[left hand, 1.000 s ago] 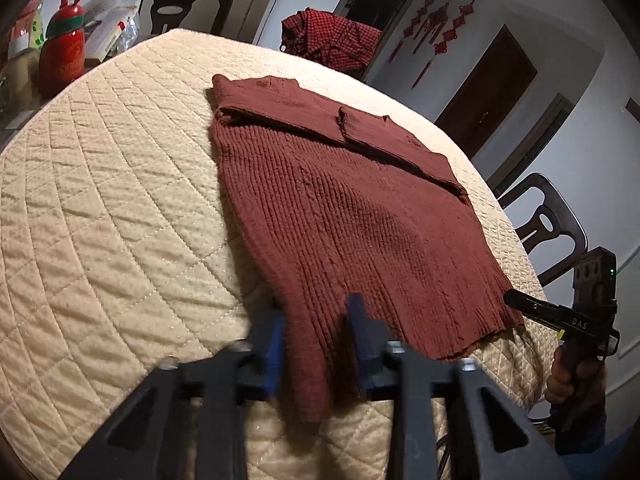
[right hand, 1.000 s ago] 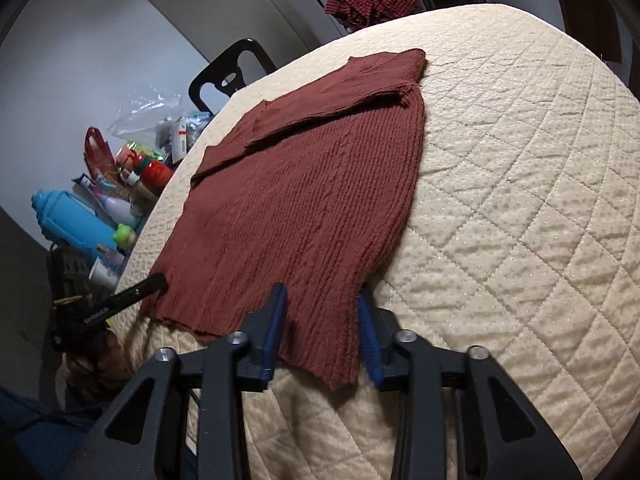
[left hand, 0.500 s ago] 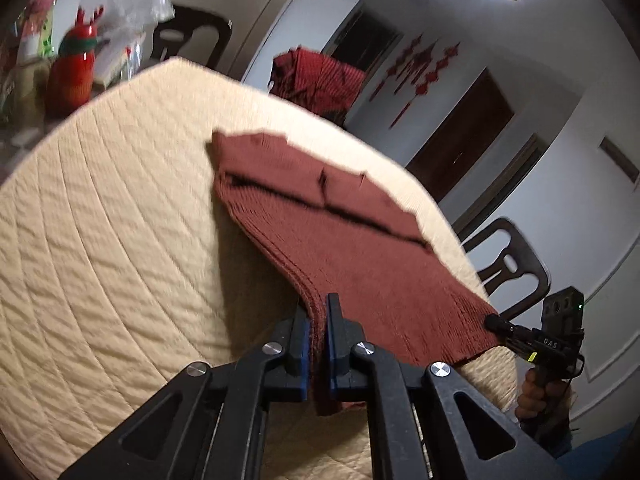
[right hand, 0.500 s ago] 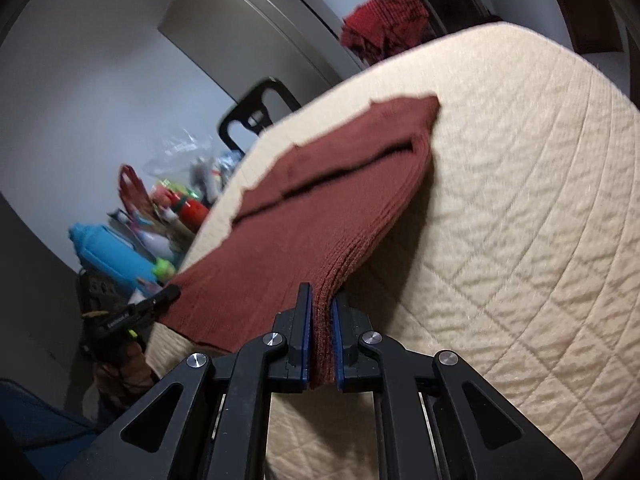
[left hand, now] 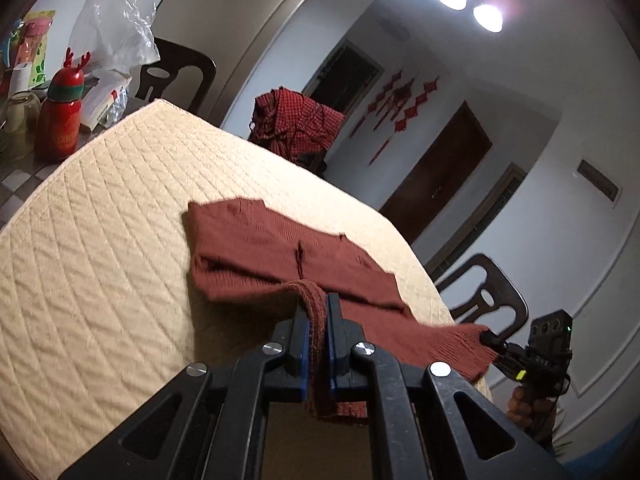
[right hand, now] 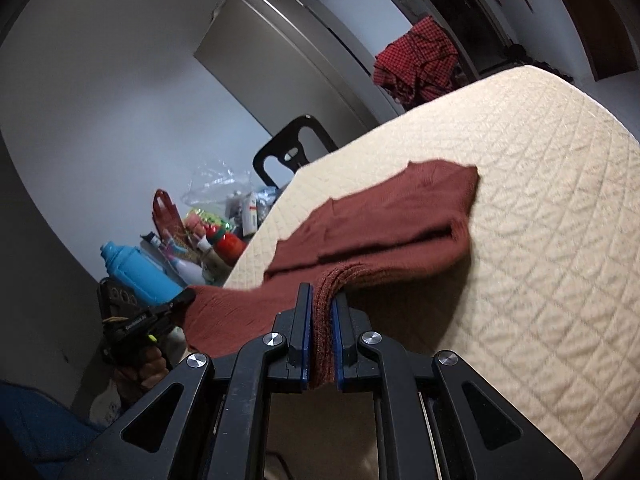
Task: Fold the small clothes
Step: 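Grasp the hem with both grippers and lift it toward the collar, then lay the hem over the collar and open both grippers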
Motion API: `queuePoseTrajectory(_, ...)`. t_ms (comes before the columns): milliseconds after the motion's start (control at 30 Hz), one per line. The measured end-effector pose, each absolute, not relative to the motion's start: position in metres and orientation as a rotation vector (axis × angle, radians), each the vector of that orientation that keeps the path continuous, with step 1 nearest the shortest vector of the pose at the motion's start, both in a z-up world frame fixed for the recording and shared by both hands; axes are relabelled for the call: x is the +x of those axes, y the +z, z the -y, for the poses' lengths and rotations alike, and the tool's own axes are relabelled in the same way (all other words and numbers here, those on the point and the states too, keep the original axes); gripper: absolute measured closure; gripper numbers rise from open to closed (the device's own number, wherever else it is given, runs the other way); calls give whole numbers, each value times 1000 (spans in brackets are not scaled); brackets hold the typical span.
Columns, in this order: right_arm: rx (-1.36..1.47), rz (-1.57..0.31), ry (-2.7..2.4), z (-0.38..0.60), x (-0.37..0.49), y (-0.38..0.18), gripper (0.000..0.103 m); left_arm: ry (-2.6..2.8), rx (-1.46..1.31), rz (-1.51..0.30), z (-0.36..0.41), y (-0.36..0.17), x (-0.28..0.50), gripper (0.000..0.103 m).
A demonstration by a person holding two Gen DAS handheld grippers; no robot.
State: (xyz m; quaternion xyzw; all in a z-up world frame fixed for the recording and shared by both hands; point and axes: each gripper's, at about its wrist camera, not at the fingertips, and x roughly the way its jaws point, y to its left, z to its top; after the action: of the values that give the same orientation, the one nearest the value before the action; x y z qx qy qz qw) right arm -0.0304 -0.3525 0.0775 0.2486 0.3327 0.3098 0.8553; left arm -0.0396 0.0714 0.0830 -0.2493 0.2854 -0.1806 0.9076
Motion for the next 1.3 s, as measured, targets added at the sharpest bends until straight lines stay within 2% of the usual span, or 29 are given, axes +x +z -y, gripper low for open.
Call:
queuePoseTrajectory(167, 546, -658, 642, 354, 7, 87, 94, -339, -530, -580, -77, 85, 2, 95)
queuePoseTrajectory(433, 539, -693, 602, 348, 91, 93, 94, -310, -505, -603, -80, 86, 83, 95)
queuePoseTrajectory(667, 591, -848, 508, 346, 149, 43, 94, -237, -544, -755, -80, 36, 142, 95)
queuePoseTrajectory(800, 620, -915, 468, 348, 163, 23, 94, -211, -576, -808, -83, 16, 152, 95)
queuePoseTrajectory(1000, 655, -907, 464, 350, 179, 30, 94, -220, -598, -804, -82, 21, 164, 95)
queuePoseTrajectory(1300, 741, -983, 417, 350, 213, 8, 92, -173, -649, -870, -85, 7, 190, 94)
